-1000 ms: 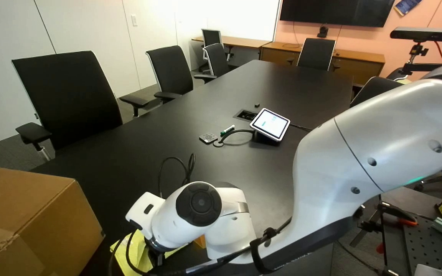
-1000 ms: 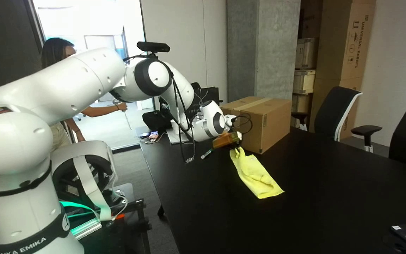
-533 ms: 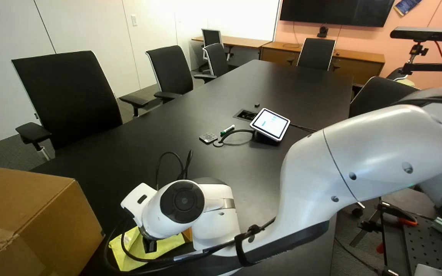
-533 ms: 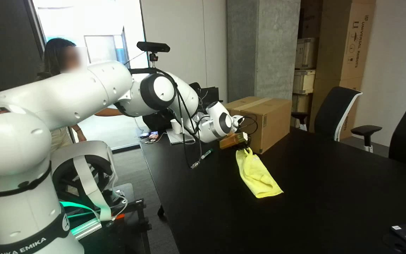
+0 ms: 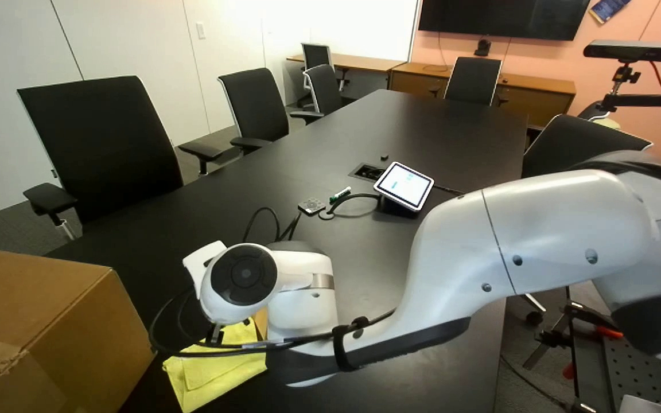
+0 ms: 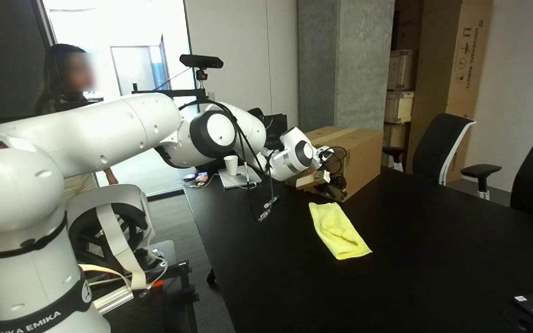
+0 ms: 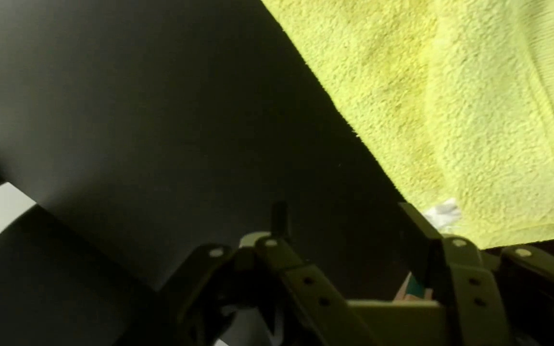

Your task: Fold the towel in half

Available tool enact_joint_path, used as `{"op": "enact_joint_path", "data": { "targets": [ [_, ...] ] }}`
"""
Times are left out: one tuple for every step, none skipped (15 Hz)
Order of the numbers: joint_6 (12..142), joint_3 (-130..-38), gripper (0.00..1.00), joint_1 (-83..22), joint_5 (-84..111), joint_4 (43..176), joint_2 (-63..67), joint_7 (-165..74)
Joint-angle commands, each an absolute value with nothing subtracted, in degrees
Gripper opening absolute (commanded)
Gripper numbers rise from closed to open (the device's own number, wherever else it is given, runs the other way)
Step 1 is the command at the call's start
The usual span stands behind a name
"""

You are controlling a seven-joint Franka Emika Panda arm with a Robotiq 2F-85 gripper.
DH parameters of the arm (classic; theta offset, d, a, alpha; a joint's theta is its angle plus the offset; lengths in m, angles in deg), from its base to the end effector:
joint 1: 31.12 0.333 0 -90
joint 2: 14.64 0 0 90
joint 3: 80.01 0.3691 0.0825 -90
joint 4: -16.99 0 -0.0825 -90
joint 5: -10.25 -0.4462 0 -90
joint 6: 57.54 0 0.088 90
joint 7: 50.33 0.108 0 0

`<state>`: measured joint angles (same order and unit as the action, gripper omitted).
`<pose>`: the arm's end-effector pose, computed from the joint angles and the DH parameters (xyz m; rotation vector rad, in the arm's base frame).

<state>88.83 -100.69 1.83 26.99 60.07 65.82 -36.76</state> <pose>0.8439 0.3778 0.0940 2.5525 0.7411 0.7525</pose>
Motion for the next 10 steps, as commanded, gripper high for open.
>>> {"op": "enact_joint_path", "data": {
  "targets": [
    [83.7, -100.2, 0.91, -0.4, 25.1, 58.6, 63.7, -36.5],
    [81.9, -99.6, 0.97, -0.8, 24.6, 61.1, 61.4, -37.6],
    [79.4, -99.3, 1.00, -1.1, 24.2, 64.6, 58.3, -38.2],
    [77.5, -98.9, 1.00, -1.6, 23.7, 67.0, 56.2, -38.8],
    [74.9, -98.3, 1.00, -1.9, 23.0, 71.0, 52.8, -39.7],
    [73.0, -98.1, 1.00, -2.2, 22.3, 73.3, 50.7, -39.8],
    [70.9, -97.5, 1.00, -2.6, 21.6, 75.8, 48.3, -40.3],
    [69.1, -97.2, 1.00, -3.0, 20.7, 78.2, 45.9, -40.1],
    [67.3, -96.8, 1.00, -3.5, 19.6, 80.7, 43.5, -40.0],
    [66.0, -96.3, 1.00, -4.0, 18.5, 83.2, 41.0, -40.0]
  ]
}}
